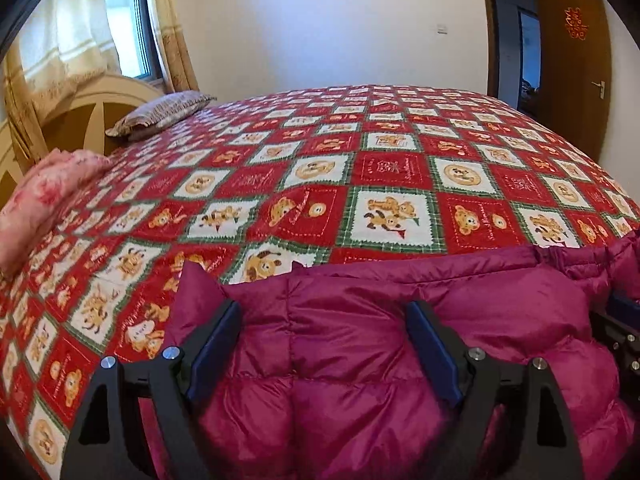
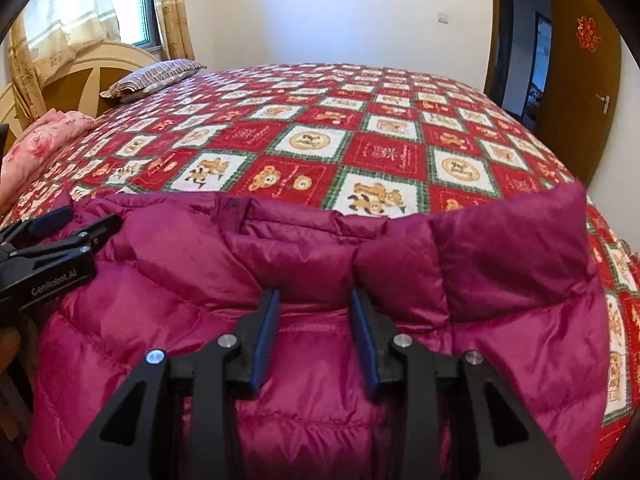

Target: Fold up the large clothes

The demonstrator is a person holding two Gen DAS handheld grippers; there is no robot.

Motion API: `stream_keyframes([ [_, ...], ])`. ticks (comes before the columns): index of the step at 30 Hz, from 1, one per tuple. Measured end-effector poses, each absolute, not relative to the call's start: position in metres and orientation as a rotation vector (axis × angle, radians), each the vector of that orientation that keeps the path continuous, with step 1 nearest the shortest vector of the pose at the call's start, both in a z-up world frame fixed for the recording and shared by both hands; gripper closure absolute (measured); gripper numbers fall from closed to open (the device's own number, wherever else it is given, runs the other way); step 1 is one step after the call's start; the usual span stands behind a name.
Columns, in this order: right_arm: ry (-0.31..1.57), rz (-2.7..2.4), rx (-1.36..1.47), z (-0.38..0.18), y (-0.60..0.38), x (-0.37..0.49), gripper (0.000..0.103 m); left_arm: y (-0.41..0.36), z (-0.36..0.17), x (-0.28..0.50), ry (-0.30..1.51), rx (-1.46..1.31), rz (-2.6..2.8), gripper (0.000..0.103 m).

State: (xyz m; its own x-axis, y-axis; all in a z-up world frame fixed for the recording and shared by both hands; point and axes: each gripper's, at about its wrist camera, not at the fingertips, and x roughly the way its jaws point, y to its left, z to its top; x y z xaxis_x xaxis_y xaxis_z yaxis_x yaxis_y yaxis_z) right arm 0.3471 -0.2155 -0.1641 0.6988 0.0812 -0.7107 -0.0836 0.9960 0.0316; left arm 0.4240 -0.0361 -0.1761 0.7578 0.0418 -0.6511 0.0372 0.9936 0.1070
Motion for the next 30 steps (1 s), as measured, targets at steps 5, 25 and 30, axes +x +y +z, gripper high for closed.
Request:
stream_keyframes([
  [5, 0.81, 0.093, -0.009, -0.168, -0.214, 0.35, 0.064, -0.032, -0.181, 0.428, 0.734, 0.098, 0.017, 0.013],
  [25, 0.838, 0.089, -0.014, -0.175, -0.213, 0.357, 0.063, -0.036, -0.192, 0.437, 0.793, 0.132, 0.036, 0.009],
  [30, 0.84, 0.082, -0.027, -0.176, -0.212, 0.357, 0.063, -0.037, -0.193, 0.439, 0.801, 0.138, 0.036, 0.008],
])
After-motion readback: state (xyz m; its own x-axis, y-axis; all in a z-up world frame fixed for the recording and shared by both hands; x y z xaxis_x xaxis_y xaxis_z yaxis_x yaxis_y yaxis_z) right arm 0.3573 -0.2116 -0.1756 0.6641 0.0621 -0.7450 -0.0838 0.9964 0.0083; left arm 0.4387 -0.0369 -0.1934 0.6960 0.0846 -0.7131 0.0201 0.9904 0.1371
